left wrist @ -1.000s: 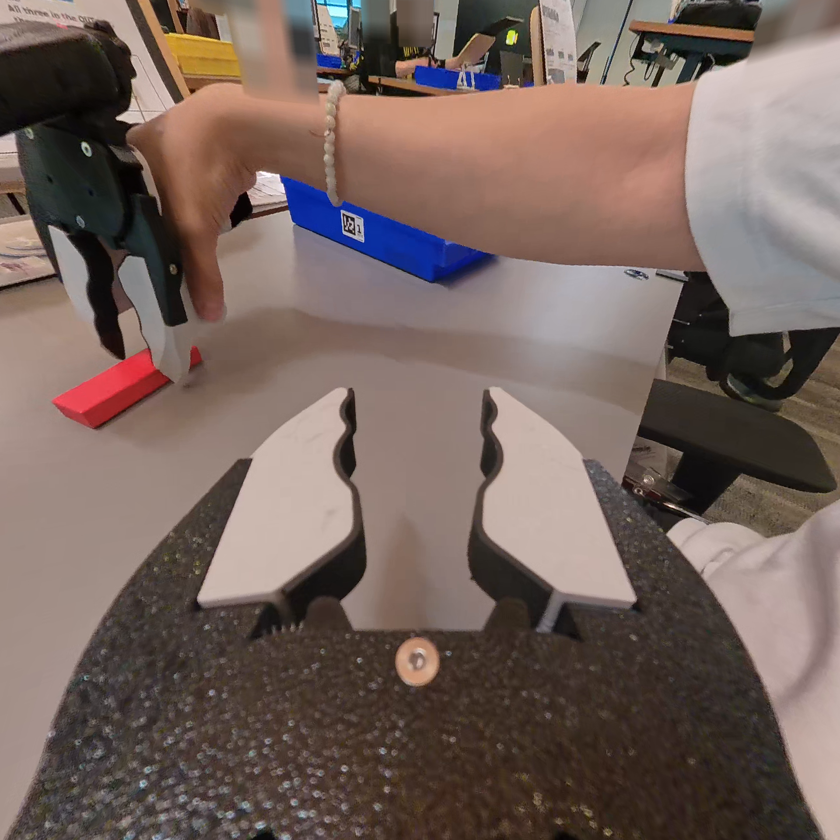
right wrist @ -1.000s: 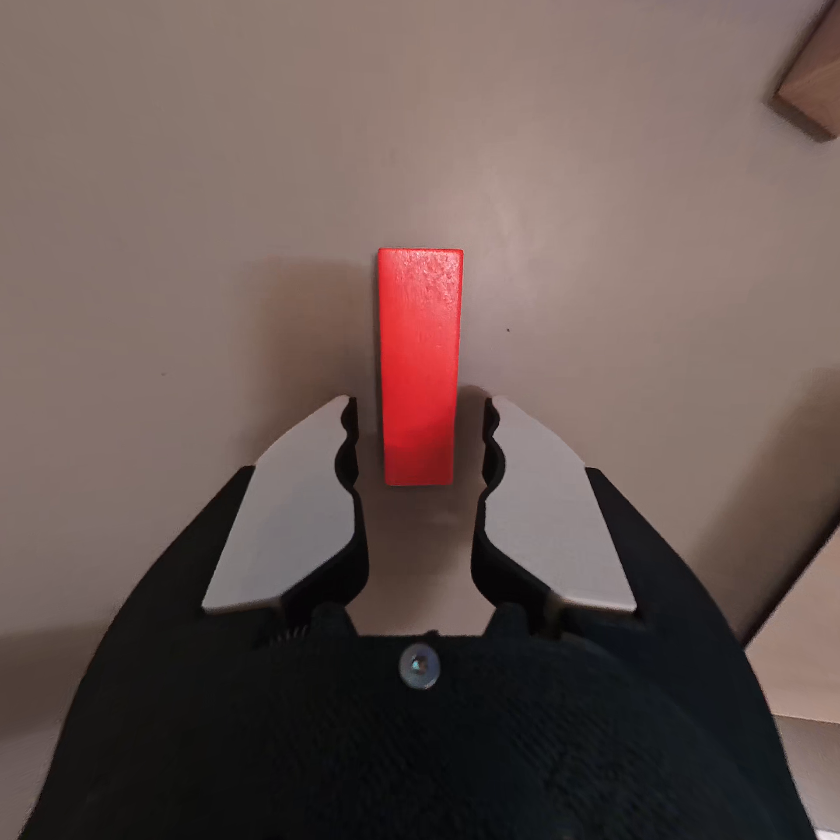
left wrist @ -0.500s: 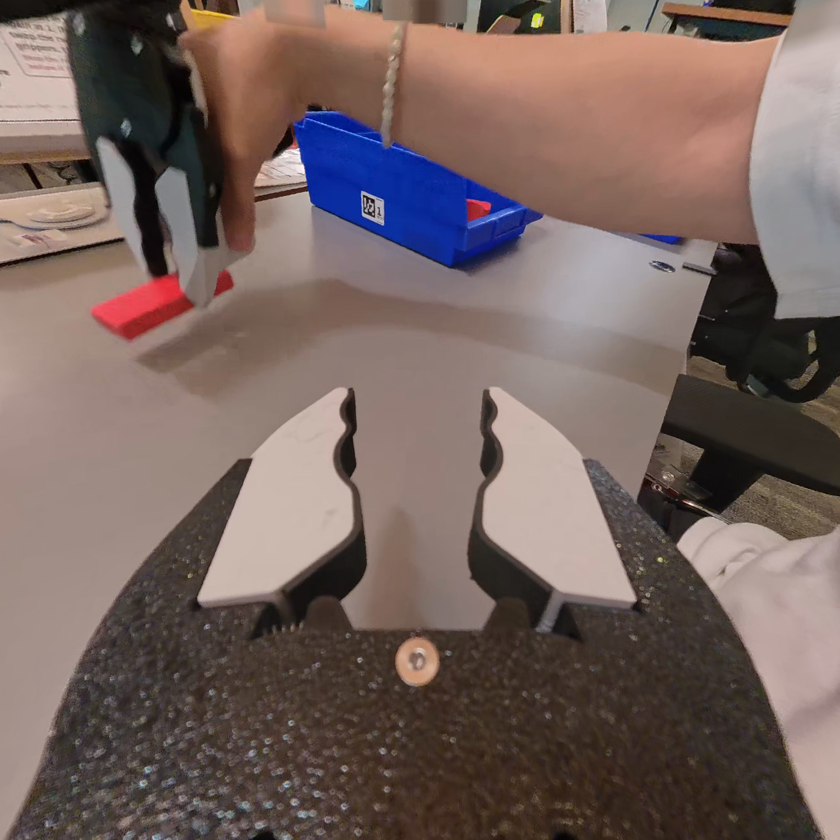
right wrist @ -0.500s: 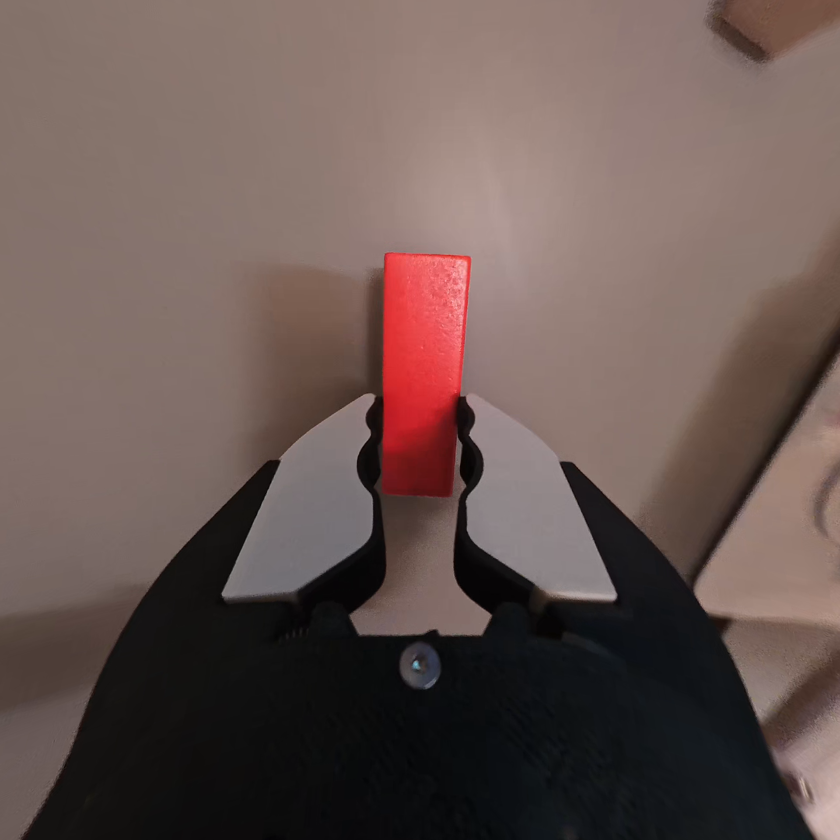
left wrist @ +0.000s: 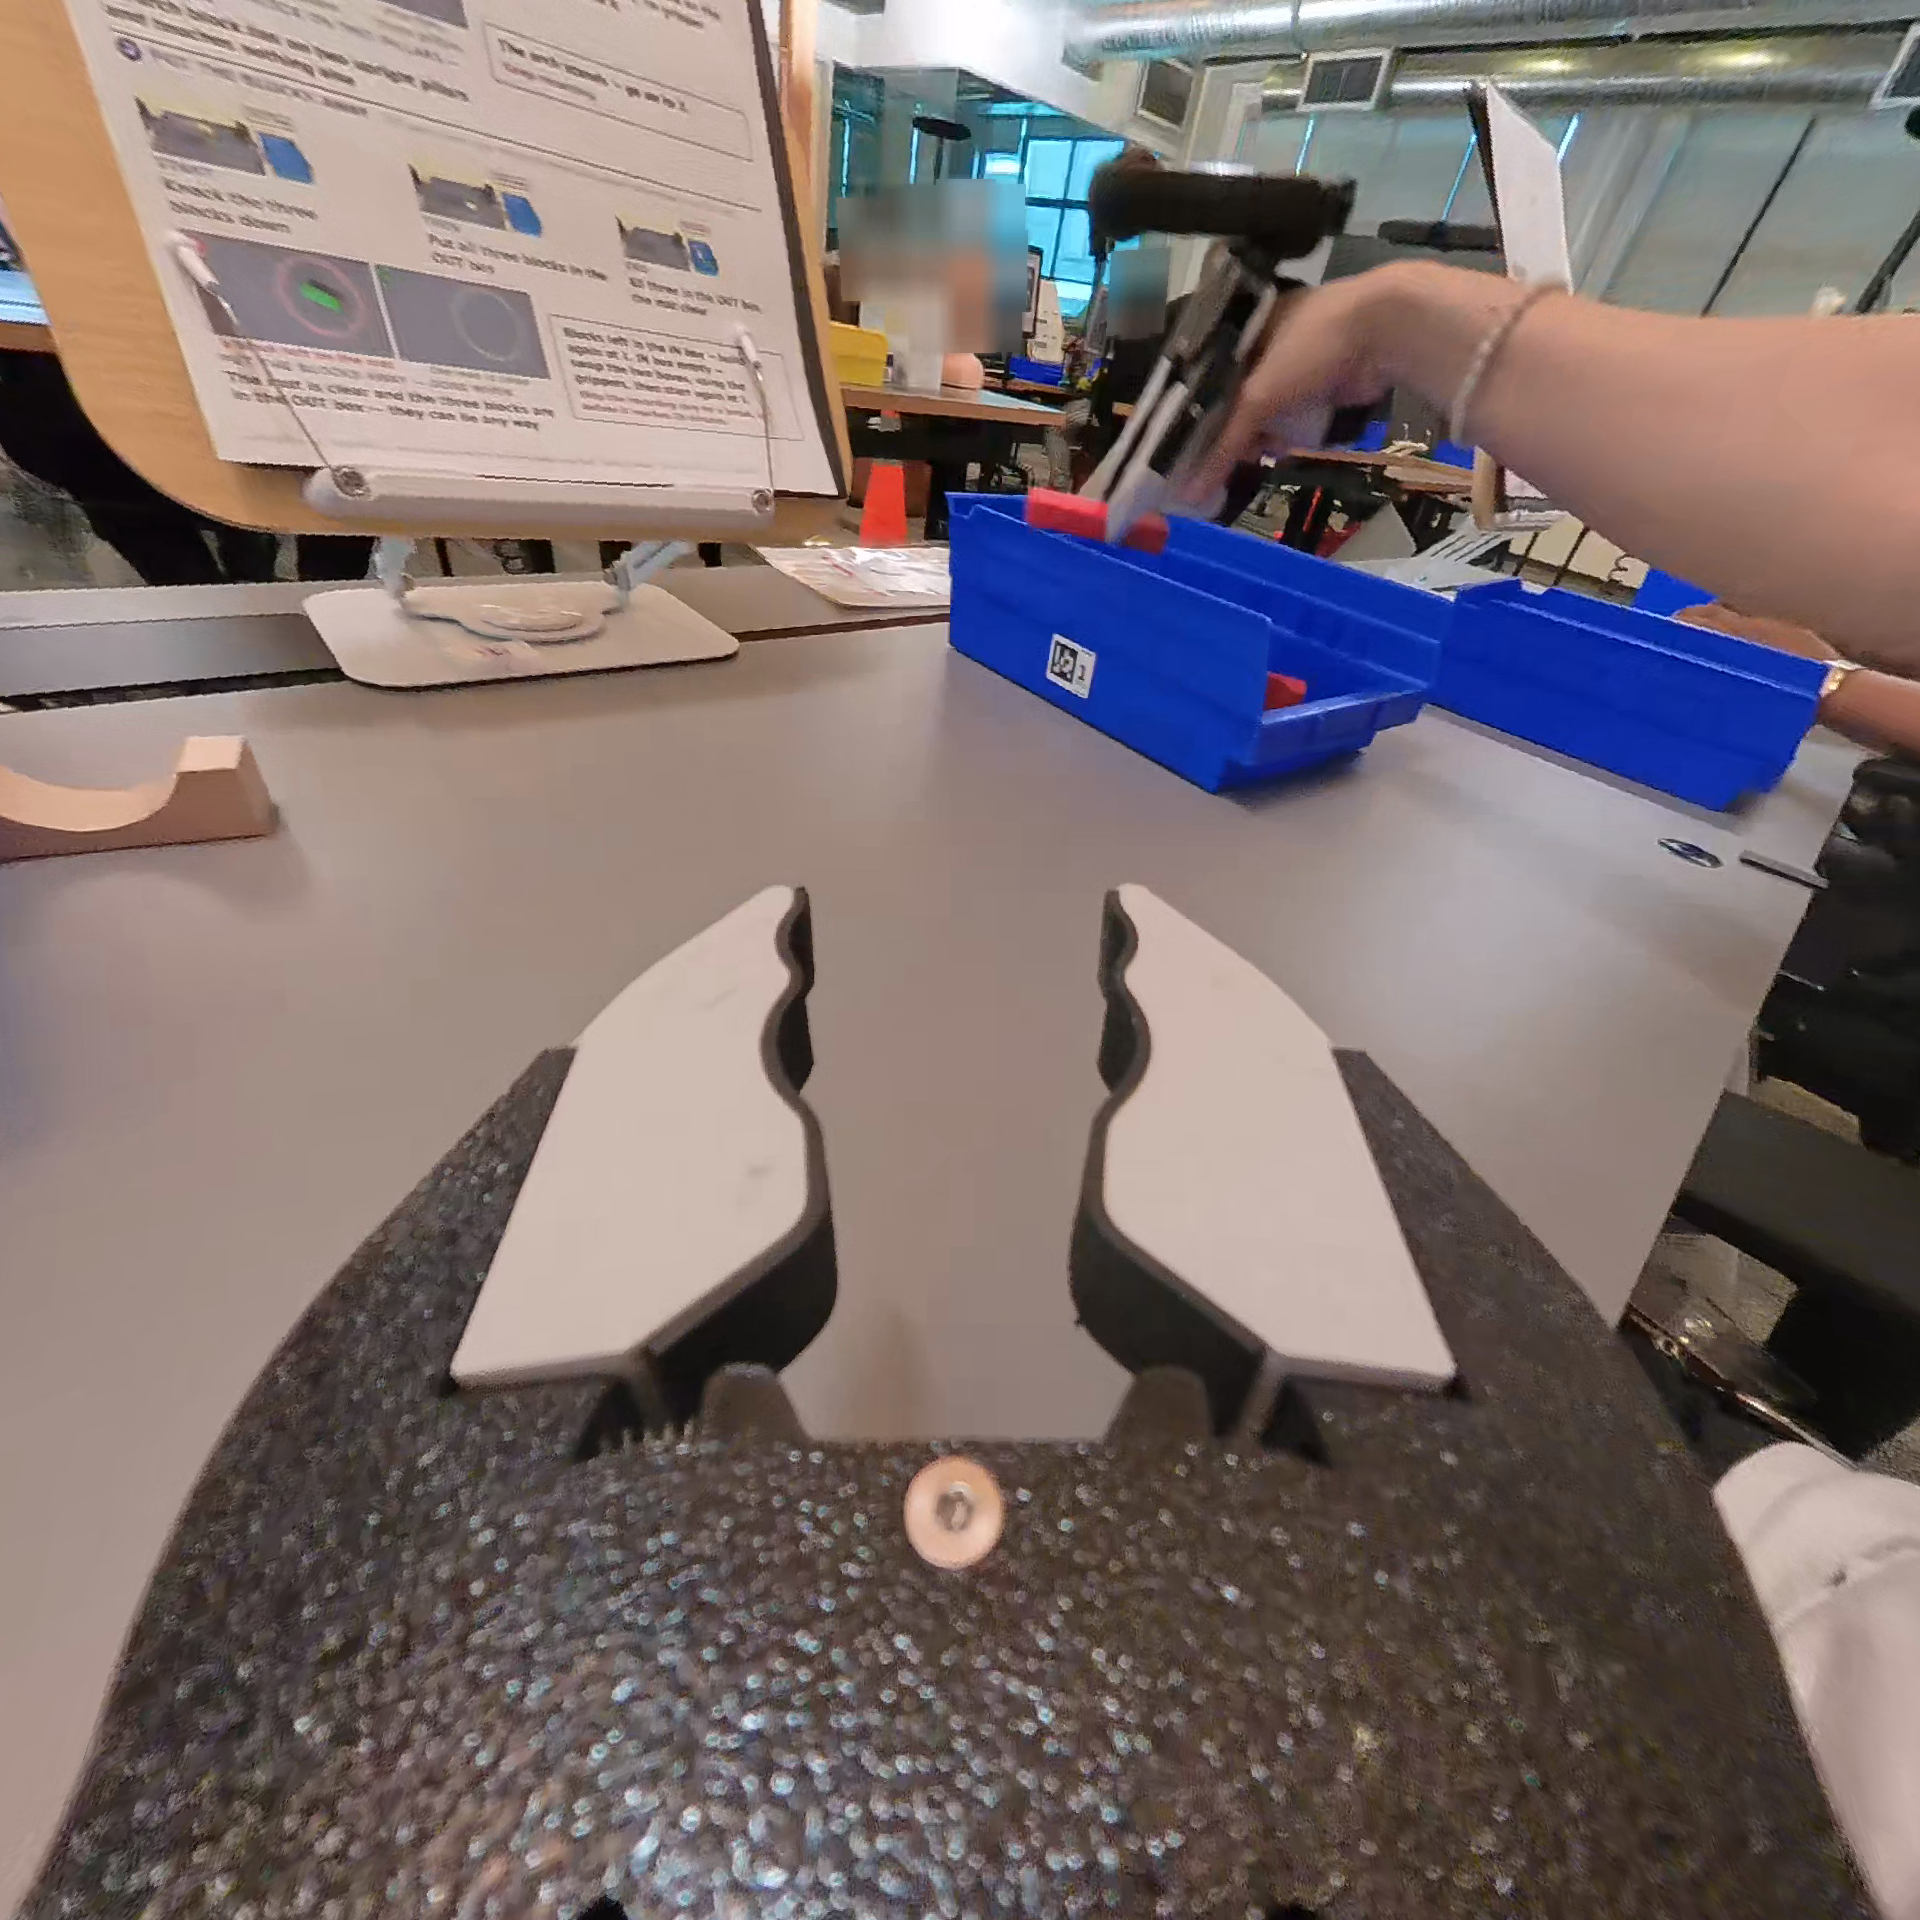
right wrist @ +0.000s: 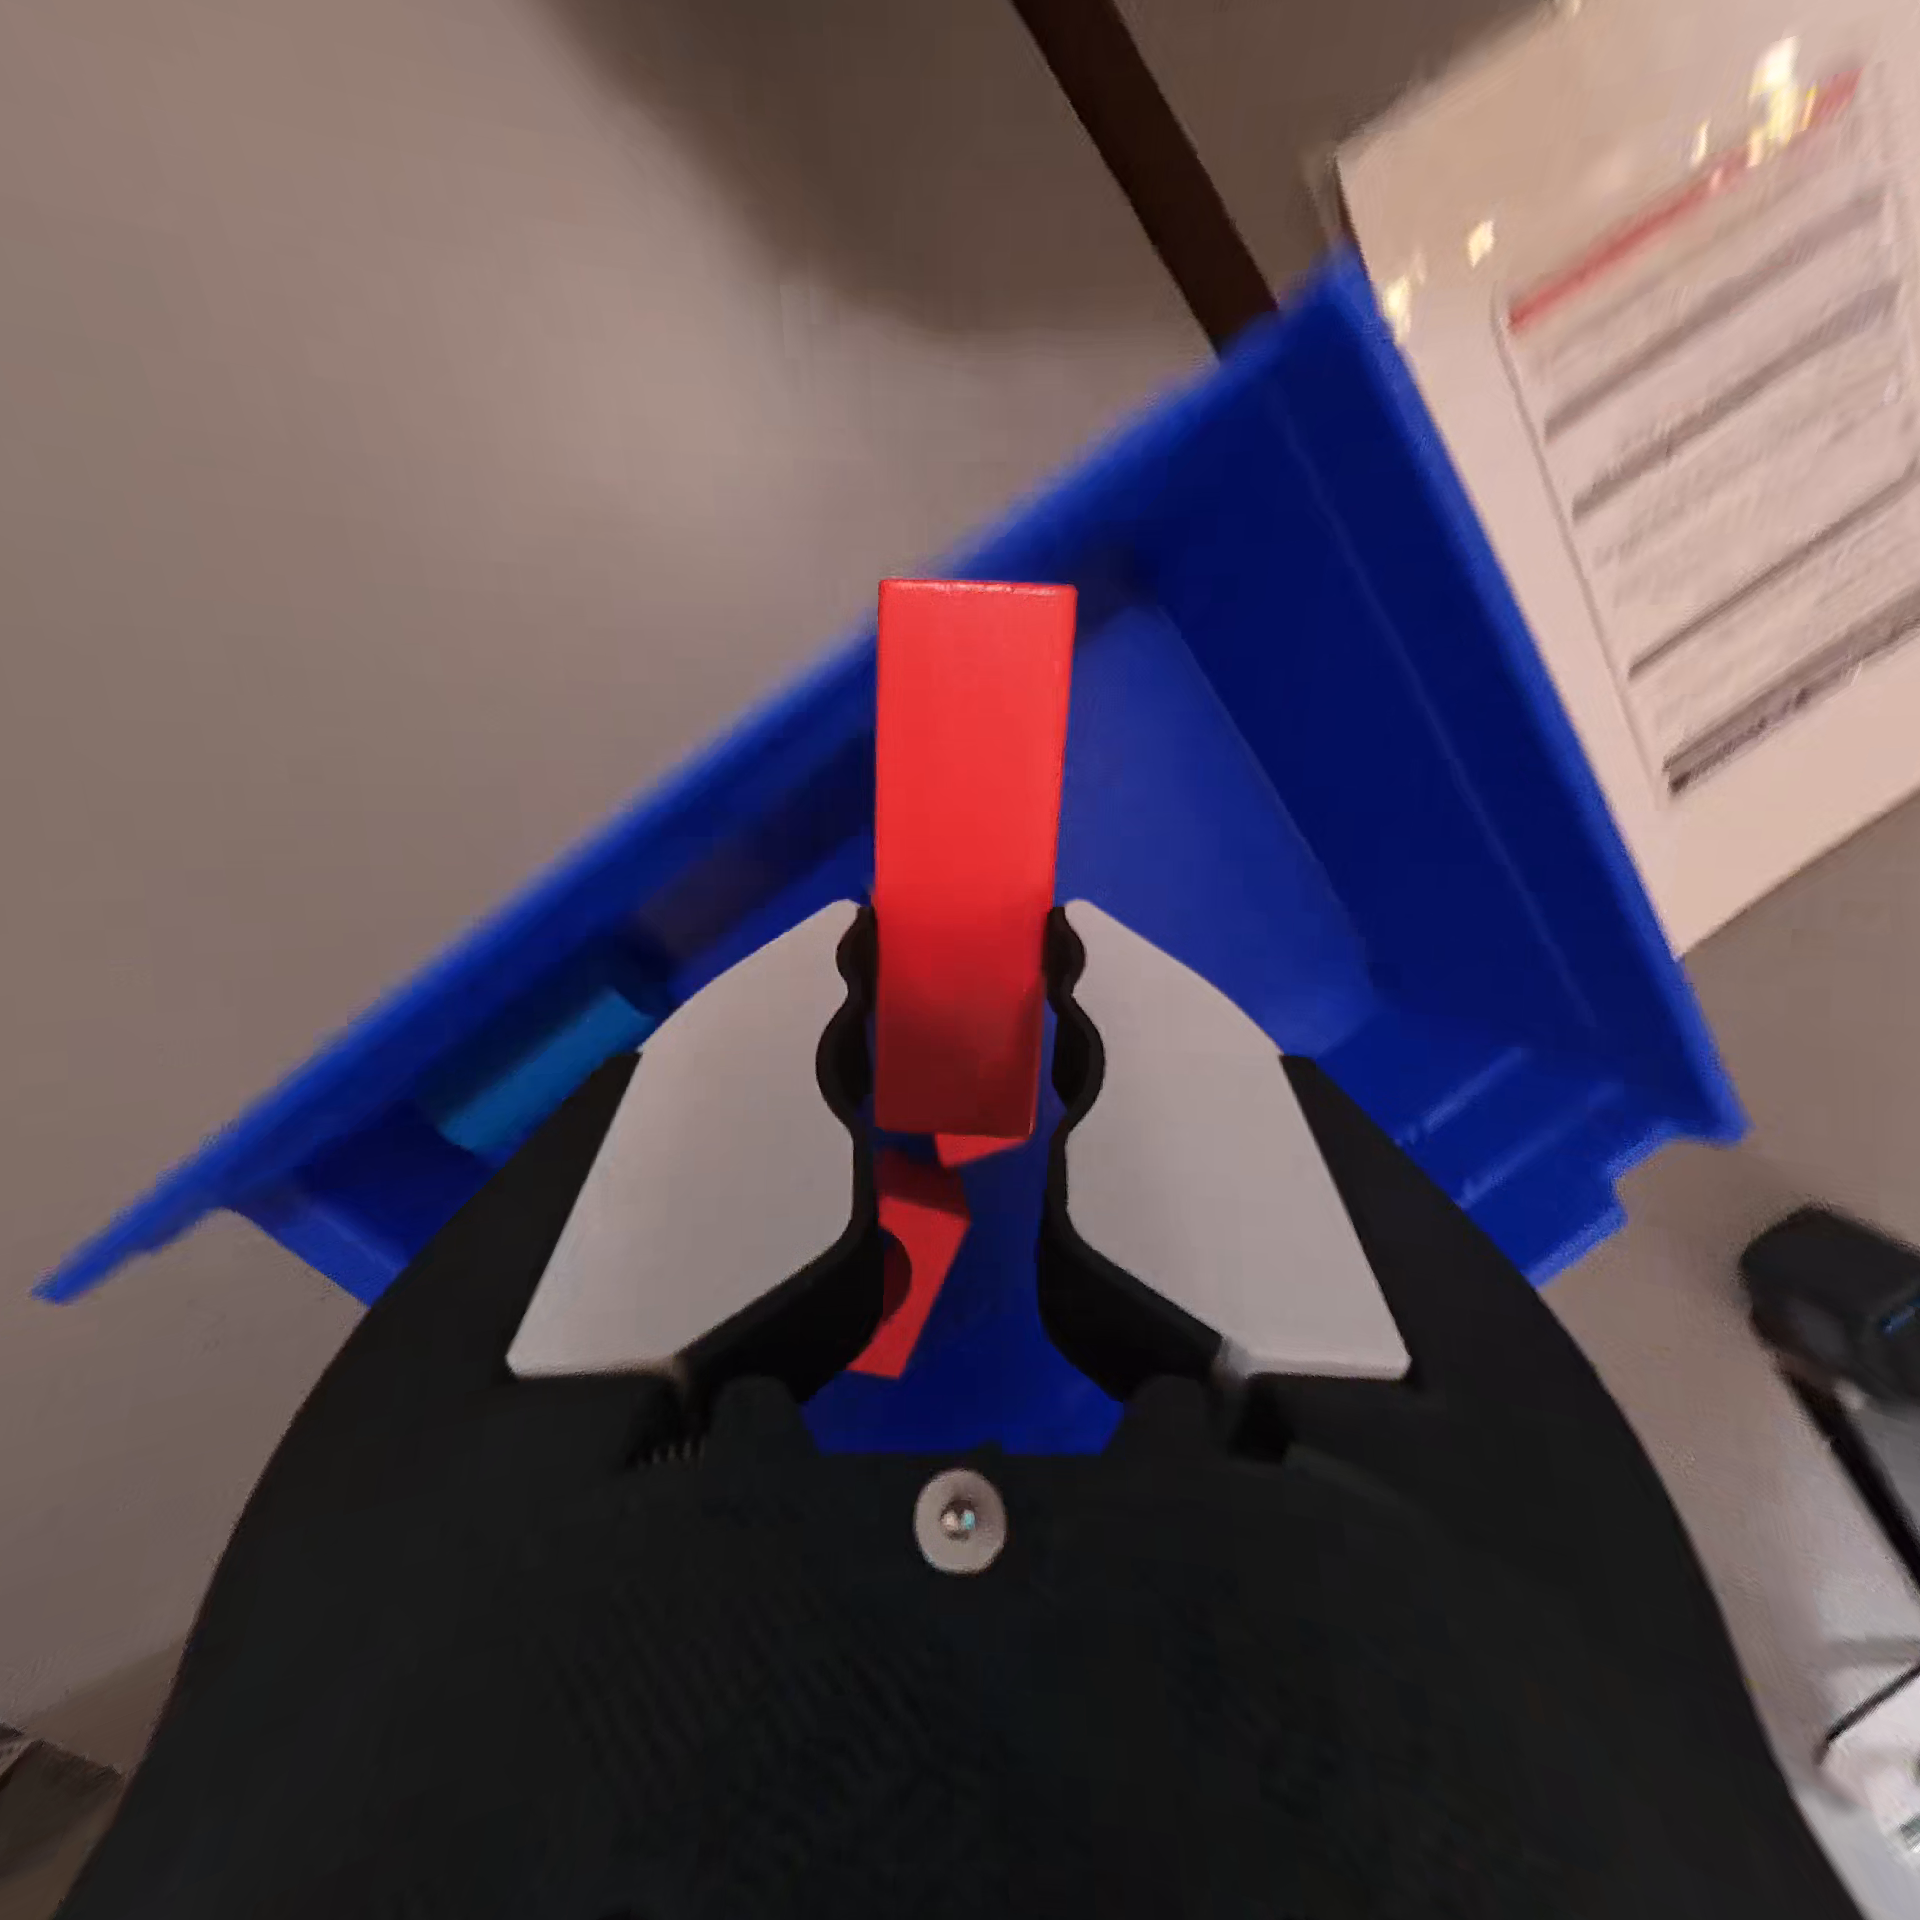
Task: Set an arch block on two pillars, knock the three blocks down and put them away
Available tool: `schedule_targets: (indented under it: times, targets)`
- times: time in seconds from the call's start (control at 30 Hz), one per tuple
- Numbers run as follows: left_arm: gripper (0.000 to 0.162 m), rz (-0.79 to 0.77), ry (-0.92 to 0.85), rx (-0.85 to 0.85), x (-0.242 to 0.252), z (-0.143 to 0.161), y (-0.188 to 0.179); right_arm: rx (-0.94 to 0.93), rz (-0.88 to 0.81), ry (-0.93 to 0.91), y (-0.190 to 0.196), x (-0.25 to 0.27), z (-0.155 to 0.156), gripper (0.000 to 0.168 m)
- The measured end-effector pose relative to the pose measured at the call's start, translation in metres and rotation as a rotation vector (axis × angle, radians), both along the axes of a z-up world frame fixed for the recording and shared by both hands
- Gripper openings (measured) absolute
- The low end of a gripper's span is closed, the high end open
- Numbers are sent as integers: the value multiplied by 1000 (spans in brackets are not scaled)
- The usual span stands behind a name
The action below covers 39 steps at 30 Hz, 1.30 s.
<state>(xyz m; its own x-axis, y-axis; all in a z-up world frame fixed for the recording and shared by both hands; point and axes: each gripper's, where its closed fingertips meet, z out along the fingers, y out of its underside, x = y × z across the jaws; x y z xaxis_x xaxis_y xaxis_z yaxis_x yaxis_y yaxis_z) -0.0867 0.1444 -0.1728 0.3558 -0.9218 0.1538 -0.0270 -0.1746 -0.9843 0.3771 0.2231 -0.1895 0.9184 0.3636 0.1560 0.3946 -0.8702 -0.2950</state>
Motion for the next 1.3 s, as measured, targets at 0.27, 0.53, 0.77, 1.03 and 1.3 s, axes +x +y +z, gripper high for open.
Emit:
schedule_targets:
  times: [0.27, 0.53, 0.77, 1.03, 1.3]
  targets:
    - [58, -19, 93, -29, 8, -14, 4, -112, -60, -46, -39, 59, -53, 33]
    - [60, -33, 166, -47, 18, -28, 2, -113, 4, -49, -21, 66, -72, 33]
    - [64, -45, 230, -55, 25, -37, 2, -191, 50, 21, -20, 60, -89, 33]
    - [69, -17, 240, -60, 26, -40, 7, -248, 88, 40, -23, 54, -98, 33]
    - [70, -4, 228, -72, 21, -43, 11, 8, 183, -102, 21, 15, 5, 65]
